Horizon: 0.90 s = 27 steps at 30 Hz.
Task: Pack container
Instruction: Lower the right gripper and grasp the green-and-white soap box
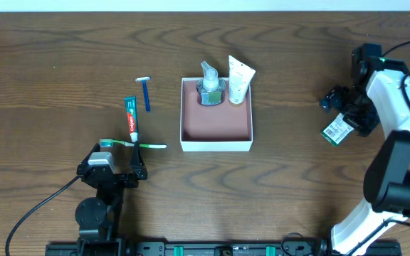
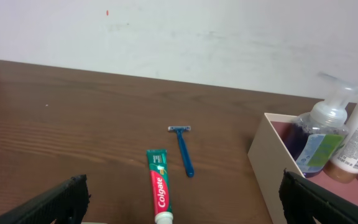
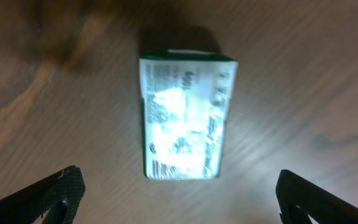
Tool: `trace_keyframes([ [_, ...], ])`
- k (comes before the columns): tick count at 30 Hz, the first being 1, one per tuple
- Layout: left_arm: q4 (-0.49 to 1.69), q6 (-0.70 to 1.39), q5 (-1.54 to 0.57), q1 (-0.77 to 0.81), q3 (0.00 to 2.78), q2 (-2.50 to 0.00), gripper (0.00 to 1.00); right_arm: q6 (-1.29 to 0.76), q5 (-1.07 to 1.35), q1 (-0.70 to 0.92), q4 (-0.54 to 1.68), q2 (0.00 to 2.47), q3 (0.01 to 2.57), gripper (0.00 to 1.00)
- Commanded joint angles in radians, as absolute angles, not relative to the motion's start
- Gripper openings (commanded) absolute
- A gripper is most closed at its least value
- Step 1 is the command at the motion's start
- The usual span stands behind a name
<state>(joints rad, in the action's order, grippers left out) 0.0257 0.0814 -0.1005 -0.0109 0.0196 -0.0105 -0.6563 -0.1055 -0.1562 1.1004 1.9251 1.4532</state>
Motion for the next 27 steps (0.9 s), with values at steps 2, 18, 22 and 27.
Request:
trace_keyframes([
  [2,0.063,0.086,-0.113,-0.008,0.004,-0.005,0.98,-0.679,-0.095,-0.163,1.085,1.962,1.451,0.99],
  [18,0.063,0.086,-0.112,-0.008,0.004,-0.012,0.98,-0.679,-0.094,-0.166,0.987,2.015,1.360,0.99],
  [22,0.063,0.086,-0.112,-0.008,0.004,-0.012,0.98,-0.679,-0.094,-0.166,0.926,2.015,1.319,0.98],
  [27,0.063,0.086,-0.112,-0.008,0.004,-0.012,0.98,-0.672,-0.094,-0.165,0.858,2.015,1.277,0.90],
])
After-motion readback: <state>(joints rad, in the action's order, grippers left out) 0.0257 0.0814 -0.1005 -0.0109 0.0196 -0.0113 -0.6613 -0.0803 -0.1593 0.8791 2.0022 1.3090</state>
